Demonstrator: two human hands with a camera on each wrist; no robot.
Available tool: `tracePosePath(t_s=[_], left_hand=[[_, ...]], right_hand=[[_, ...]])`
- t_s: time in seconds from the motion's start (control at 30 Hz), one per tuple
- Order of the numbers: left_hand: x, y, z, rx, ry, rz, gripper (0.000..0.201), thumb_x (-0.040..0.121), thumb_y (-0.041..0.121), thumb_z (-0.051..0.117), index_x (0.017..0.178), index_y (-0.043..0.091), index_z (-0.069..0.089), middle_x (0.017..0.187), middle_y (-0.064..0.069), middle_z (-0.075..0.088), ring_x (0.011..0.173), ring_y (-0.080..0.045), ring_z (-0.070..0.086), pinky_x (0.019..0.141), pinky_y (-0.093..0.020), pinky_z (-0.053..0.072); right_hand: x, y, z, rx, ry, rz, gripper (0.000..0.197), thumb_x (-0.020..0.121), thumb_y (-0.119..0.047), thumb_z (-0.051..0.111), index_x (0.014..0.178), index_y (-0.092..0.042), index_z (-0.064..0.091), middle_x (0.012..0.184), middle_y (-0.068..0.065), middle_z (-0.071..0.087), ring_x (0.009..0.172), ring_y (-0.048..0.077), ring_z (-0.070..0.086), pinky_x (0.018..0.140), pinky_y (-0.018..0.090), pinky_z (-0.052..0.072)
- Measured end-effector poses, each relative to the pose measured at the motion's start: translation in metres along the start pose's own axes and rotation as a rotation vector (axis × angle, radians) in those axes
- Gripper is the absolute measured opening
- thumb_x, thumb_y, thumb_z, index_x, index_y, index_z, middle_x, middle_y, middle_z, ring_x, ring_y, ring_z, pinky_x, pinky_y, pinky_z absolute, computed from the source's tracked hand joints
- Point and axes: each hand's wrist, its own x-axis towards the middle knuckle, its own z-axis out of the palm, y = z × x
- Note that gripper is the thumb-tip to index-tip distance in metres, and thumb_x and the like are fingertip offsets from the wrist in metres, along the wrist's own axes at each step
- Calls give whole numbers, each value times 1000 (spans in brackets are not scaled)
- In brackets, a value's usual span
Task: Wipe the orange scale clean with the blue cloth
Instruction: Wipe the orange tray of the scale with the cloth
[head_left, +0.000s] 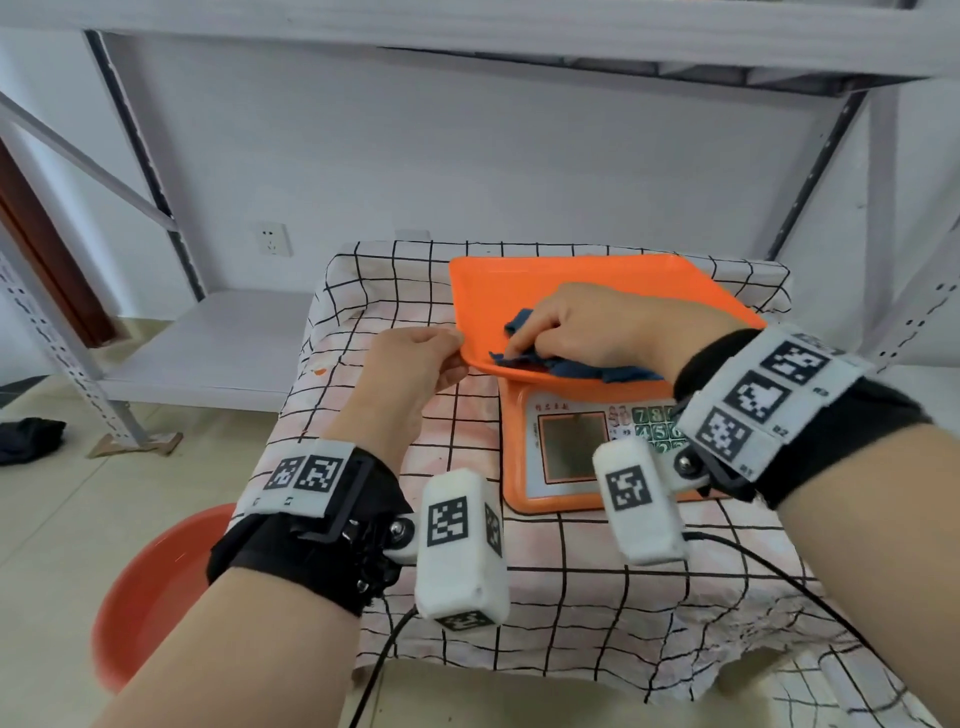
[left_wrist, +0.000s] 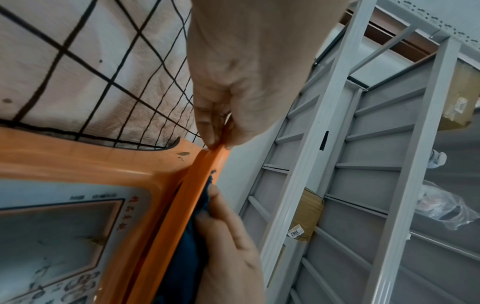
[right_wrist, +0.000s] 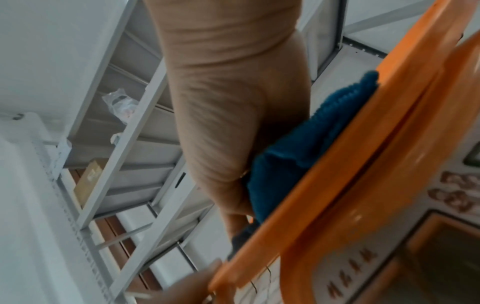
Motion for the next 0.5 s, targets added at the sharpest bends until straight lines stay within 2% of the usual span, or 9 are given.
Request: tracePosePath(t_s=[0.03,0.13,0.23,0.3,0.4,0.43,0.5], left_hand=[[-1,0,0,3,-2,7,14,93,7,55,84,2,65,76,-6,65,56,-6,60,54,-14,51],[-3,0,2,14,-4,29,18,93,6,54,79,7,65,76,-6,65,59,-7,60,55,-14,51],[-5,1,2,21,3,37,20,93,7,54,76,8,64,69,-5,64,50,-2,60,54,-14,51],[-7,1,3,25,-3,42,20,94,7,53,77,7,64,68,-4,63,47,0,60,54,-13,51],[-6,0,1,21,-15,34,18,94,7,53,80,5,65,71,-5,63,48,0,59,53,-13,50],[-6,0,0,17,-18,25,16,93,6,54,83,4,66,72,-6,64,48,0,59,53,-13,50],[-4,1,0,10,-19,3,13,92,6,55,92,1,67,74,-6,66,49,0,60,52,-13,49]], right_hand=[[3,-2,2,-6,8,-2,42,90,-6,43,99,-35,72,82,-22,57,77,2,50,67,15,37],[16,-9,16,-117,53,-12,43,93,-9,39,116,-34,65,88,-13,58,85,15,52,75,29,42],[28,-15,21,-226,100,39,41,94,-12,36,116,-34,63,104,2,61,93,25,52,88,40,46],[30,-21,20,-261,73,64,41,95,-10,36,119,-30,61,107,2,59,91,23,48,82,32,41],[21,-22,13,-111,10,41,43,93,-5,39,118,-30,65,85,-11,54,79,14,47,66,23,36],[15,-18,10,-28,-12,17,43,91,-5,42,112,-33,68,80,-11,52,78,14,48,66,23,37],[4,-10,11,33,-60,-54,45,89,-4,46,108,-38,69,83,-5,50,80,16,49,73,28,41]])
